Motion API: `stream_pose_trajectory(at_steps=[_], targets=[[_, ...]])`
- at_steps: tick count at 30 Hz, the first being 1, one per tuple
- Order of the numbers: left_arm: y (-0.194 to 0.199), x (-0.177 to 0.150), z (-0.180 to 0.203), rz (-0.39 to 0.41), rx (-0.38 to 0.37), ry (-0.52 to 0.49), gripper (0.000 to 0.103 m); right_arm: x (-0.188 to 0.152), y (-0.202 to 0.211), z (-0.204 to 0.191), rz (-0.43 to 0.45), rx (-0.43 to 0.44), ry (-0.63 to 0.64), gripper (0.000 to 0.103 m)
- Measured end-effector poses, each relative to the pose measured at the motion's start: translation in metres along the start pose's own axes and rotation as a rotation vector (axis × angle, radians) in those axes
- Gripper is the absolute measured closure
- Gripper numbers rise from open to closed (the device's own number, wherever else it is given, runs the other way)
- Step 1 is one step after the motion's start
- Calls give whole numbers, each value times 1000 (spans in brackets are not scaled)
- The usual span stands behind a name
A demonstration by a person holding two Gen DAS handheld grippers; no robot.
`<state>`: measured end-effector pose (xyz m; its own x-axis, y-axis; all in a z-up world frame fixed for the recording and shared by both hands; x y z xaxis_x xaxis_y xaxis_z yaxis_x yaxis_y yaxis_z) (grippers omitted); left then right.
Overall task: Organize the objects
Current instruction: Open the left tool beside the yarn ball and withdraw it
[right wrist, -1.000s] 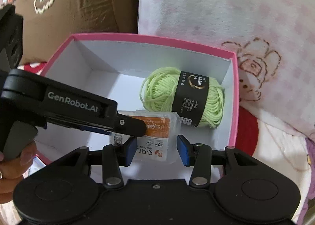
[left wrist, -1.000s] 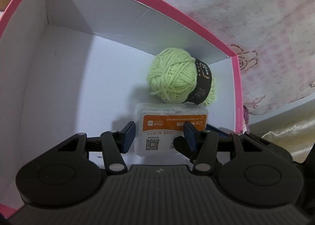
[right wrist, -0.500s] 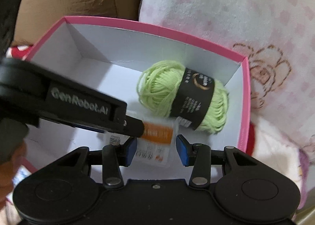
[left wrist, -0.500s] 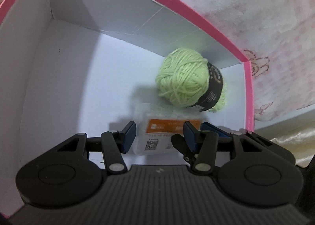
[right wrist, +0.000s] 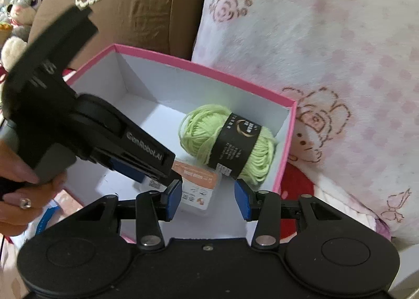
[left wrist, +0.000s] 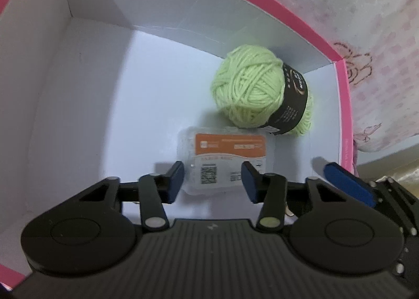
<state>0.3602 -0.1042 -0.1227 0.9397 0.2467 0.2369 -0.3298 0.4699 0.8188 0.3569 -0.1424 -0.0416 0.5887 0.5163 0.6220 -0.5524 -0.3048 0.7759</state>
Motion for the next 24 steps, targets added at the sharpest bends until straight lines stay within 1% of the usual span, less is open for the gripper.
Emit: stream_pose_trajectory(at_steps=[1, 2, 6, 12, 15, 17, 19, 22, 24], targets=[[-2, -1, 2, 2, -4, 4, 69, -2, 2, -1, 6, 1, 4, 54], [-3, -2, 4, 2, -12, 15, 70, -3, 4, 0, 11, 0, 9, 54], [-8, -6, 14, 6, -35, 45, 70, -9, 10, 2, 18, -1, 37, 54], [-9, -11, 30, 21, -24, 9, 70, -20, 13, 5, 27, -3, 28, 54], [2, -15, 36, 39, -13, -35, 70, -22, 20, 7, 48, 4, -7, 54], [13, -19, 40, 52, 7, -78, 63, -24, 26, 8, 54, 14, -36, 53], [27, -24, 44, 63, 19, -124, 60, -26, 32, 7, 61, 22, -52, 52], [53, -34, 50, 79, 35, -190, 53, -29, 43, 2, 70, 28, -59, 51], [77, -34, 40, 97, 48, -248, 52, -32, 52, -3, 75, 30, -62, 48]])
Point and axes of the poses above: each gripper's, at about its wrist camera, not at the fingertips, and y roughly against the way its jaws point, z to its right, x to its top, the point moved 5 cm from there along -y, roughly the way its jaws point, and after that the axes turned 1 degree about z, right-handed, at the moved point
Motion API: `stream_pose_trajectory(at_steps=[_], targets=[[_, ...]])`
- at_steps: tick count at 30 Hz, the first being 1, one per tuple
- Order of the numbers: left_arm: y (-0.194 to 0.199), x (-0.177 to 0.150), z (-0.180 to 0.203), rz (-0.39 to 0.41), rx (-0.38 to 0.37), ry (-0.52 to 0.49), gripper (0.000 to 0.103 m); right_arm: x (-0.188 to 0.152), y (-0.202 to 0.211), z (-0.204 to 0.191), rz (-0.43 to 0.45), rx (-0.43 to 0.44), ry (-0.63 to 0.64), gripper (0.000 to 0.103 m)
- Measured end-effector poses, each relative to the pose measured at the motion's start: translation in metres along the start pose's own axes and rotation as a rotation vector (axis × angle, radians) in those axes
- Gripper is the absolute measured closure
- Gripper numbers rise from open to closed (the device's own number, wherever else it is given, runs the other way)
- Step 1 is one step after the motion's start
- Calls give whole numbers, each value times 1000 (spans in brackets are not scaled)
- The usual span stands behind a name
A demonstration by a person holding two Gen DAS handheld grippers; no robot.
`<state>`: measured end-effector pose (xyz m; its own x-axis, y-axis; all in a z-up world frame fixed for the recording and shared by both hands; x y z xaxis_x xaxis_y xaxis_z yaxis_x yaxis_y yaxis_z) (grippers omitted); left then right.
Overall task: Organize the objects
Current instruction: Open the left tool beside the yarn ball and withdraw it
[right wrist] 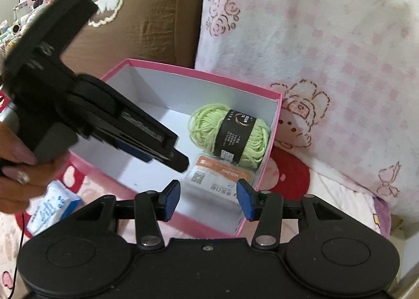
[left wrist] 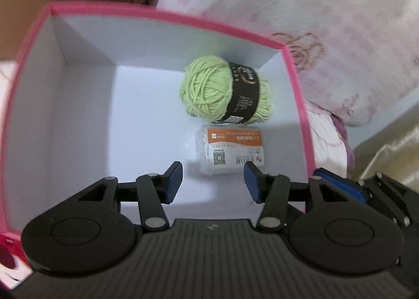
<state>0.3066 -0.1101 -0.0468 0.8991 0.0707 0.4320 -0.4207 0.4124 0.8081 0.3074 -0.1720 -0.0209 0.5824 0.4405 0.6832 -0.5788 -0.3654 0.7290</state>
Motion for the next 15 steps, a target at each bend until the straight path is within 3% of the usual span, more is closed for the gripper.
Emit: stream_pose_trajectory(at_steps=[2, 3, 9, 15], targets=[[25, -1, -18, 4, 22, -46, 50, 0, 9, -4, 4, 4, -7, 46], [20, 14, -12, 3, 25, -56, 50, 1, 15, -6, 4, 6, -10, 46], [91, 2, -25, 20, 76, -145, 44, 11, 58, -20, 26, 26, -37, 38], [124, -10, -25, 16, 102, -196, 41, 13, 100, -40, 50, 18, -24, 31]])
Point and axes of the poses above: each gripper's, at about its wrist camera, not at the fingertips, and y roughly against the way its jaws point, z to its right, x to its top, the point moved 5 cm from there along -y, roughly the way its jaws point, and after that the axes turned 1 degree about z, right-handed, at the moved point
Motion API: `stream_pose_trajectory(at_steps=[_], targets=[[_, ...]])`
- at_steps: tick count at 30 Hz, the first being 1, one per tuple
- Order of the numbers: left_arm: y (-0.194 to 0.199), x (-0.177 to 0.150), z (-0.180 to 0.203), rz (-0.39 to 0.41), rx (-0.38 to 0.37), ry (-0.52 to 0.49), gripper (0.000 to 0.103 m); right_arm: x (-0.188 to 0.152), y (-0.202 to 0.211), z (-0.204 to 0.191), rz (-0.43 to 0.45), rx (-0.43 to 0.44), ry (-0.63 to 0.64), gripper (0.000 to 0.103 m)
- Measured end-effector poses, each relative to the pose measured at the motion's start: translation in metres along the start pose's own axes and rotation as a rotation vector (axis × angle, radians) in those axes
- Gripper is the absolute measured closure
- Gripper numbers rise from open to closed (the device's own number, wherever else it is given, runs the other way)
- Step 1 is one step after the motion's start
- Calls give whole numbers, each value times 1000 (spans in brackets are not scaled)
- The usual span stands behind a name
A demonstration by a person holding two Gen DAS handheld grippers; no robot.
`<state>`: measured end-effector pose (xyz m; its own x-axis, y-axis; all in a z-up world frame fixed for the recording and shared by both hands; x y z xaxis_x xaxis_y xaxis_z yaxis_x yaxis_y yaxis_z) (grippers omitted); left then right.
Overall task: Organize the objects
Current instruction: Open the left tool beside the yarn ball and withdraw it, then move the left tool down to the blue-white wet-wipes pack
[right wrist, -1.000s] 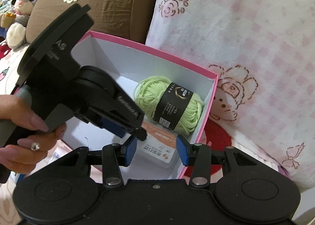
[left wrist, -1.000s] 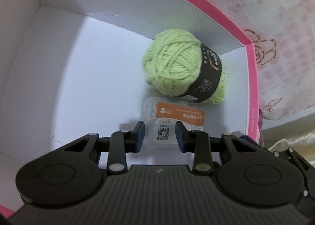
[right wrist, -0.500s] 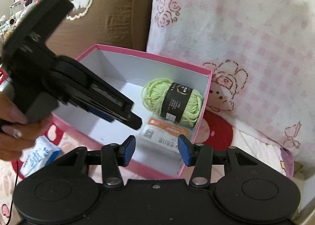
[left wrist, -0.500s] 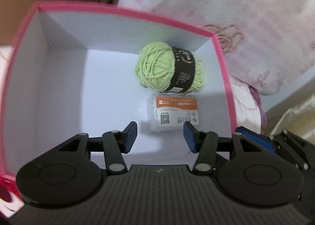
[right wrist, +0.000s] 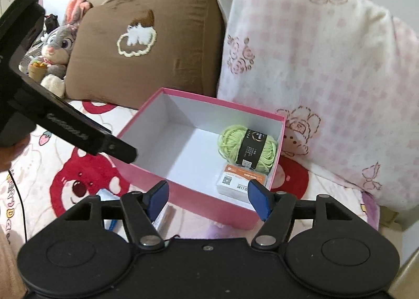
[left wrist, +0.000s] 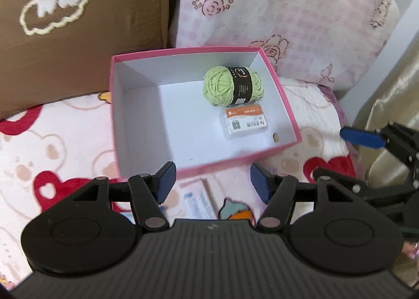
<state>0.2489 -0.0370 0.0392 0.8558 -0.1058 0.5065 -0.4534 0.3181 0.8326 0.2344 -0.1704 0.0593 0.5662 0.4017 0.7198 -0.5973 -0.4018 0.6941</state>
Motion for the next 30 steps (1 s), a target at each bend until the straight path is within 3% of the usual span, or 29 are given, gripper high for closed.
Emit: stream_pose_trajectory(at_steps=[8, 11, 21, 30], targets=[[54, -20, -7, -2, -2, -51, 36, 0, 34, -24, 1, 1, 26, 28], [63, -31, -9, -7, -5, -79, 33, -4, 45, -35, -1, 11, 36, 17], [72, -76, -28, -19, -42, -92, 19, -31, 60, -73, -45, 76, 44, 14], [65, -105, -40, -31, -76, -65, 14, -43, 60, -105, -43, 110, 113, 13]])
Point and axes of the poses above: each gripper's, at about its wrist camera, not at the fingertips, and y roughly against the way its jaws point, z to its right, x to its top, the point moved 5 cm from there along -y, roughly the way its jaws point, and after that the axes turned 1 degree about z, right-handed, at the moved point
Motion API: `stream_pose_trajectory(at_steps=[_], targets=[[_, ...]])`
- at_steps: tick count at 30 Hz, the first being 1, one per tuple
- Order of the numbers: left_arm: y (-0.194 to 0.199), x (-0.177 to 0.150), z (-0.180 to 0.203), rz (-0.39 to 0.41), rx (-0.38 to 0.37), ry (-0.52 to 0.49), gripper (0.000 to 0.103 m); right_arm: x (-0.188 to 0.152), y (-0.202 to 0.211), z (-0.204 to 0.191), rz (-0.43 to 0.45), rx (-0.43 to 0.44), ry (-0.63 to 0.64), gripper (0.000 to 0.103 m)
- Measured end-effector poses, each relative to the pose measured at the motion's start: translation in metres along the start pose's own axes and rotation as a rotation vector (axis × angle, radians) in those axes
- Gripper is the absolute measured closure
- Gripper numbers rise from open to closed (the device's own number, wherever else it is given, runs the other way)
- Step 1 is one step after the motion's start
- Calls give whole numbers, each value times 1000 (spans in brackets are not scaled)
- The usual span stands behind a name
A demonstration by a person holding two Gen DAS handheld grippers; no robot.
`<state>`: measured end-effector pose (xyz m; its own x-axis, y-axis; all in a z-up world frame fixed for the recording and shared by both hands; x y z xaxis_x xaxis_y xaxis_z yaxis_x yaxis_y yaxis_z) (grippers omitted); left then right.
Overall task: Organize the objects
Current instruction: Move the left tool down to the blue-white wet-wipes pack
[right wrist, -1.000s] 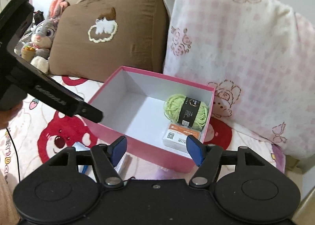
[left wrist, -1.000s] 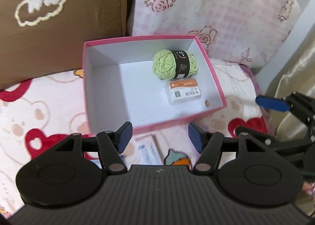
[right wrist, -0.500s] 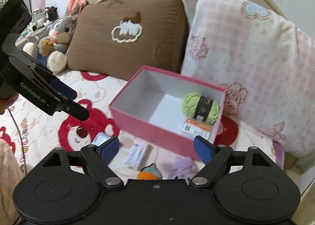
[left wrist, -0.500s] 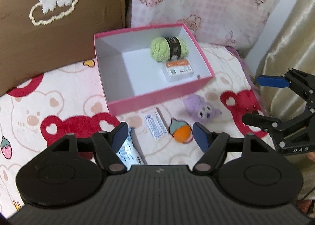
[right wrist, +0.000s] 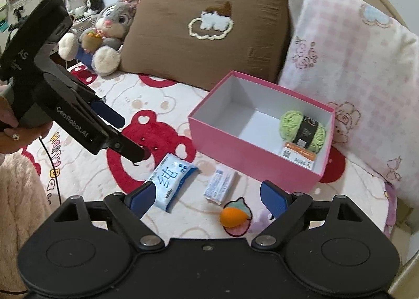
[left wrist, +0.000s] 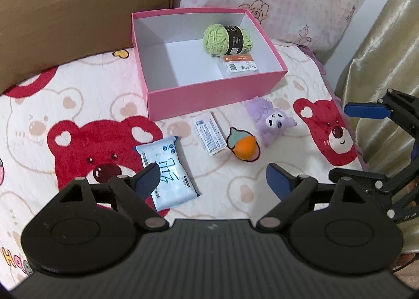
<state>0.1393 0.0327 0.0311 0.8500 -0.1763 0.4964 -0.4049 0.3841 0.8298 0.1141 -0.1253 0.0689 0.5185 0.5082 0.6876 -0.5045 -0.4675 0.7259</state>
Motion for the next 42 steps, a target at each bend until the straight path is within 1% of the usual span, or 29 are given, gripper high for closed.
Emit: stream_pose_trajectory(at_steps=[3, 7, 8, 10, 13, 16, 18, 20, 23, 27, 30, 33, 35, 37, 39, 40, 42], targets=[[0, -8, -5, 5, -8, 11, 13, -3, -4, -6, 15, 14, 19, 13], [-5, -16, -17, 13, -37, 81, 12, -8, -12, -14, 73, 30, 53, 13], [-8, -19, -21, 16, -36, 98, 12, -9, -14, -15, 89, 34, 62, 13], [-11, -23, -25, 23, -31, 101, 11, -9, -18, -16, 105, 31, 65, 13], [-16, -27, -32, 69, -10, 97, 11, -9, -26, -15, 112, 50, 25, 13], [-22, -30, -38, 79, -17, 101, 11, -10, -33, -15, 112, 74, -21, 13], [-26, -33, -42, 86, -16, 110, 11, -14, -39, -18, 119, 74, -25, 13], [-32, -37, -45, 79, 7, 109, 11, -18, -49, -23, 97, 68, -14, 12], [-46, -43, -53, 43, 44, 108, 11, -26, -69, -33, 42, 79, -3, 12], [-62, -51, -64, 25, 63, 120, 11, -35, -95, -39, 1, 85, -43, 12], [-72, -55, -70, 44, 78, 137, 11, -44, -113, -44, -7, 62, -32, 12], [-86, -53, -75, 35, 53, 169, 11, -53, -129, -50, -2, 50, -14, 12], [-92, -48, -77, 40, 52, 169, 11, -58, -138, -54, 6, 65, -17, 12], [-97, -46, -79, 52, 58, 156, 11, -59, -143, -58, 25, 103, -26, 11], [-104, -49, -82, 34, 63, 172, 12, -59, -150, -62, 32, 131, -30, 10], [-109, -52, -84, 15, 51, 188, 14, -59, -154, -63, 33, 134, -26, 10], [-118, -55, -88, -14, 35, 219, 14, -58, -164, -67, 24, 127, -17, 10]])
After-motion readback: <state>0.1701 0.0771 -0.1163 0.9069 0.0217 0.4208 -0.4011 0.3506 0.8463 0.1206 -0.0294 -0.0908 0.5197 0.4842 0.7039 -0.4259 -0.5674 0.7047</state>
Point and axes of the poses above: each gripper's, at about its wrist camera, not at the fingertips, and y roughly against the way its jaws point, z to its right, x to its top, the point moved 5 cm from there along -y, roughly the way its jaws point, and after that the axes turned 1 degree about z, right-handed, at the moved point
